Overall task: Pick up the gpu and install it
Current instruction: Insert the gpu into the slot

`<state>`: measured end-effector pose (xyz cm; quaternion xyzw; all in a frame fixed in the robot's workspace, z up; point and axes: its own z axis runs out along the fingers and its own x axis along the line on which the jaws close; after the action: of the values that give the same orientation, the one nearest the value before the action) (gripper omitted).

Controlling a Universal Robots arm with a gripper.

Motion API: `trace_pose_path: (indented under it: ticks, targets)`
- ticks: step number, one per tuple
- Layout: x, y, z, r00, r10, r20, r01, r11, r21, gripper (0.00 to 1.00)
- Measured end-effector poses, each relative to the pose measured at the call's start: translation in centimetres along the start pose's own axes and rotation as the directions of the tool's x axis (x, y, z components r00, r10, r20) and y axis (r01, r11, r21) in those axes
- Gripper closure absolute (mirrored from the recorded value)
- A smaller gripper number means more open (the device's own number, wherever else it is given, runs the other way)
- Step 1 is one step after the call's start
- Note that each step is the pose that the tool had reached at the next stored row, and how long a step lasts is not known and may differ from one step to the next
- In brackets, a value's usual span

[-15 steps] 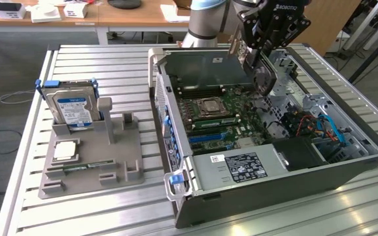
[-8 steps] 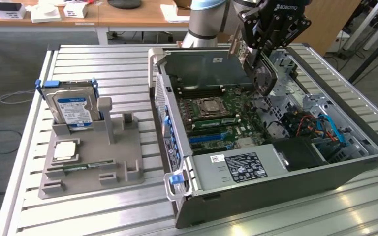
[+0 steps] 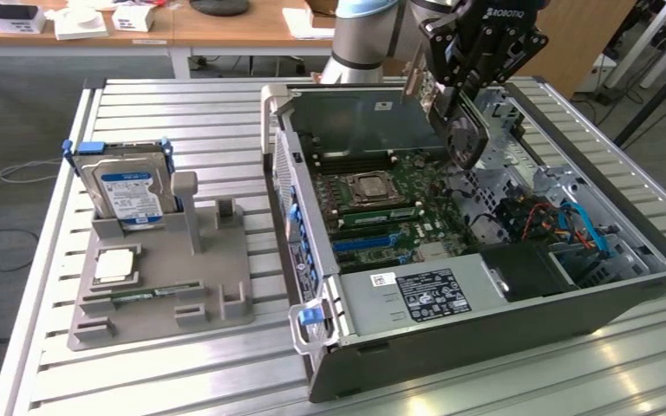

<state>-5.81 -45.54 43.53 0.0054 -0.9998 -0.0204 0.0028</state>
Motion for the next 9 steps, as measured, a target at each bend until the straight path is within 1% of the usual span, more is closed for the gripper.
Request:
trace_pose_path:
  ticks: [3, 6, 9]
  targets:
    - [0.01, 0.0, 0.0, 1.0, -0.01, -0.0004, 0.01, 1.0, 0.0001, 0.73]
    - [0.0, 0.0, 0.01, 0.9993, -0.037, -0.0015, 0.037, 0.9993, 0.0001, 0.73]
    - [0.0, 0.0, 0.02, 0.9973, -0.073, -0.003, 0.073, 0.9973, 0.0004, 0.73]
